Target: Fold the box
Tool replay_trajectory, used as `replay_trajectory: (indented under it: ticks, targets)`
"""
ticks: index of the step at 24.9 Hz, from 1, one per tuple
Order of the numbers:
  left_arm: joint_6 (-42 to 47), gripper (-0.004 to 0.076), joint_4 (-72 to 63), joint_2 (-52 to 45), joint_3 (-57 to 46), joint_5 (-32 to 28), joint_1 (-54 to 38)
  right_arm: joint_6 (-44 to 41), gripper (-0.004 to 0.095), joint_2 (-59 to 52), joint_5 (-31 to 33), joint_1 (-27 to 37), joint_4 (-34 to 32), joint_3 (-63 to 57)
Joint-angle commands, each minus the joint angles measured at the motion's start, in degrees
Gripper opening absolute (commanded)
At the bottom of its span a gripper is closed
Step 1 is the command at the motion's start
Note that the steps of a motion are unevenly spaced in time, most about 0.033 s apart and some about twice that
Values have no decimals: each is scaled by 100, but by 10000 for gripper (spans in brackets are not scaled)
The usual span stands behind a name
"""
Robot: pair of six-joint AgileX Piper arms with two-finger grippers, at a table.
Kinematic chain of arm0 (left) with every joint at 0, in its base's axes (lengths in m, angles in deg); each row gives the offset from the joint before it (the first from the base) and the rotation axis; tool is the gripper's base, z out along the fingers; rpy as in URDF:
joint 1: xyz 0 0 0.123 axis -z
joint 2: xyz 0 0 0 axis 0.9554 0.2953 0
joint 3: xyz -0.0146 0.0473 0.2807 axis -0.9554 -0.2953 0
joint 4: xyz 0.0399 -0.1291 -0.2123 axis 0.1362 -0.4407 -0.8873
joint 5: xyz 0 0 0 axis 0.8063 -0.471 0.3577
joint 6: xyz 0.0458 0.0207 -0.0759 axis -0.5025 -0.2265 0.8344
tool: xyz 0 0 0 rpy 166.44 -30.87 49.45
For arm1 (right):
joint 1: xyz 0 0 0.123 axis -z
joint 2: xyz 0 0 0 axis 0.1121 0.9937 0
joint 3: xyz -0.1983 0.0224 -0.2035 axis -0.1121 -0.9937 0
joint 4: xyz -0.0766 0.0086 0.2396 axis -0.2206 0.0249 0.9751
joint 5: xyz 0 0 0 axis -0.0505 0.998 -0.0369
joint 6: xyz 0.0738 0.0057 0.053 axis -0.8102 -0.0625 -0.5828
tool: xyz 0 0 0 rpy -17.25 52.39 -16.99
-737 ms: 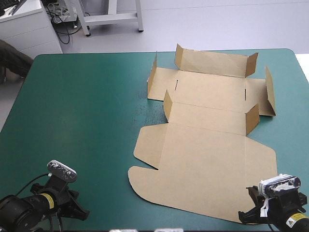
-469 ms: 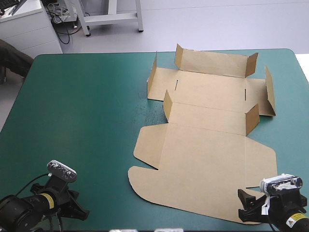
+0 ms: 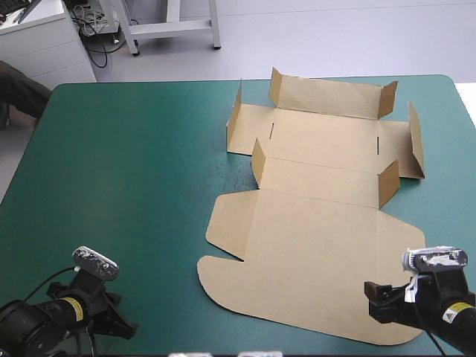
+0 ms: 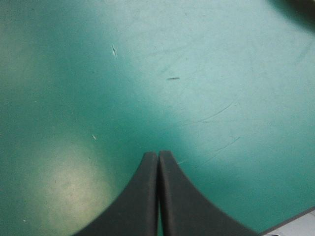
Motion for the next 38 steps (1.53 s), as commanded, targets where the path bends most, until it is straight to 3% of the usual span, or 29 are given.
replay_trajectory:
  ticks: [1, 6, 12, 21, 28, 38]
  targets:
    - [42, -32, -11, 21, 153, -202, 6, -171, 789, 555, -261, -8, -314, 483]
    - [42, -32, -11, 21, 153, -202, 6, -564, 788, 1443, -503, -8, -1306, 938]
    - [42, -32, -11, 21, 153, -202, 6, -523, 788, 2704, -787, -8, -1329, 1625]
    - [42, -32, -11, 21, 153, -202, 6, -282, 788, 5056, -686, 26, -1351, 3329]
    - [42, -32, -11, 21, 153, -202, 6, 433, 788, 6146, -193, 867, -327, 4248]
    - [42, -32, -11, 21, 153, -202, 6, 622, 786, 6974, -45, 943, -244, 4792]
